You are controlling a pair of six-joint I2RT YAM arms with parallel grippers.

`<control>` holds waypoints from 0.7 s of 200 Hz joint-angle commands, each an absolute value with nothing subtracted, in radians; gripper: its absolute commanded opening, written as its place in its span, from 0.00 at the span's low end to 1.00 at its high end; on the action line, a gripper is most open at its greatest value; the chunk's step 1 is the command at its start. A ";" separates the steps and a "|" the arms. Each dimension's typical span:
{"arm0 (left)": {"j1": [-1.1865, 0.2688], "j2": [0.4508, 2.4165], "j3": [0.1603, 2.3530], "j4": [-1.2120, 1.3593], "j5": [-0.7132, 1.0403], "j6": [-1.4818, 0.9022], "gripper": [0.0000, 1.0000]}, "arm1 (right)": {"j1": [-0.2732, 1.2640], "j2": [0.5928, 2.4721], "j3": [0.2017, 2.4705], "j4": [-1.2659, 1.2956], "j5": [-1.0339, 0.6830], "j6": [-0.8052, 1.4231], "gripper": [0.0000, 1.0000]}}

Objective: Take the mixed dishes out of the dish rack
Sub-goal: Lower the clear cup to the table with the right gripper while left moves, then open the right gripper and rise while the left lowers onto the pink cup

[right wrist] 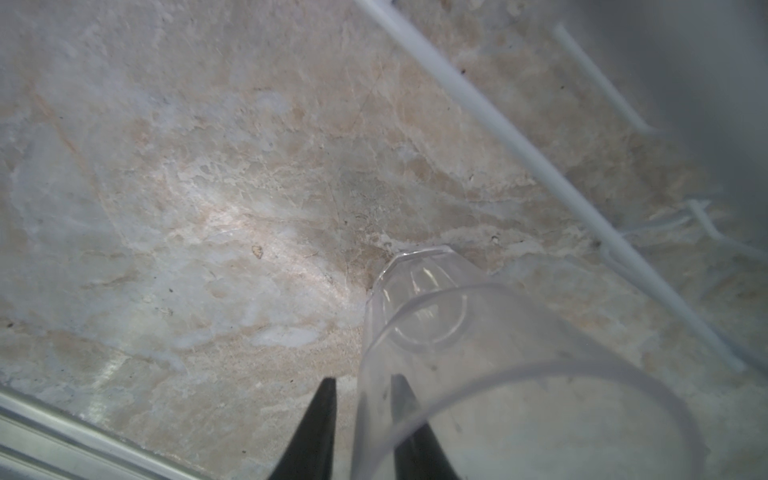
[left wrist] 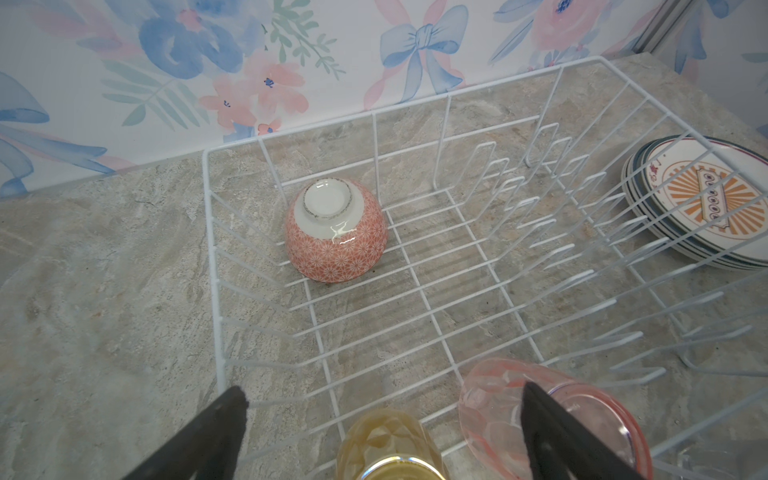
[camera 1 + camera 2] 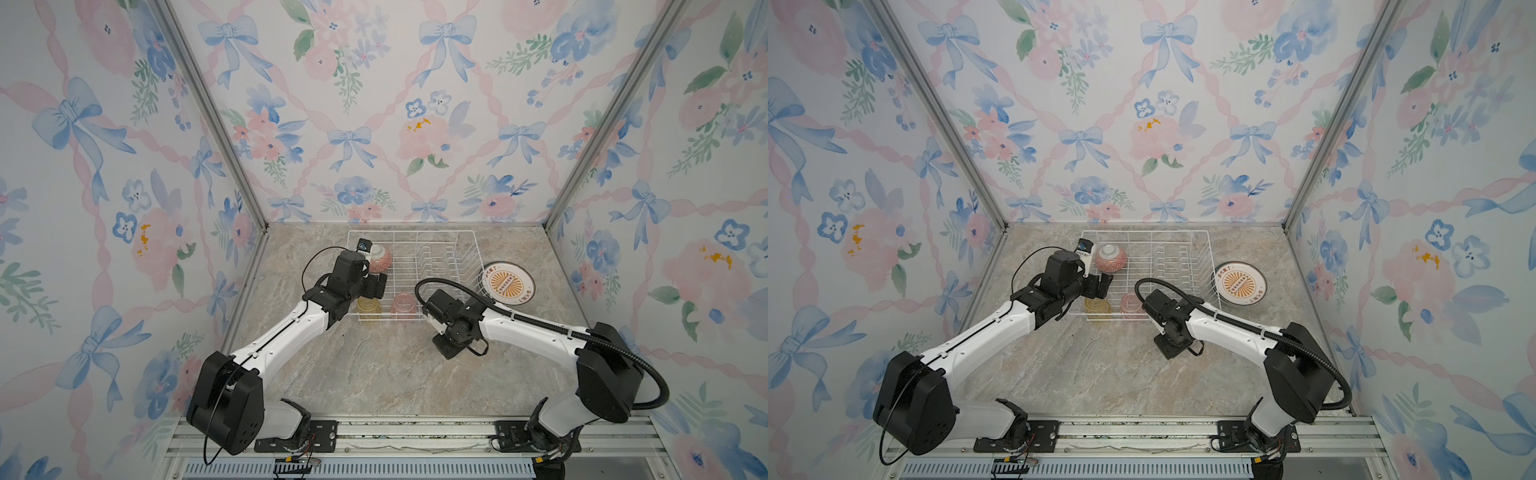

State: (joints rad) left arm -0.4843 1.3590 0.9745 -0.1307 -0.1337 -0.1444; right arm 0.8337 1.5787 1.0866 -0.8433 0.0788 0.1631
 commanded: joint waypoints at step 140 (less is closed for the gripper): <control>-0.672 1.519 1.232 -0.480 -0.155 -0.076 0.98 | 0.644 1.137 1.207 -0.854 -0.197 0.148 0.80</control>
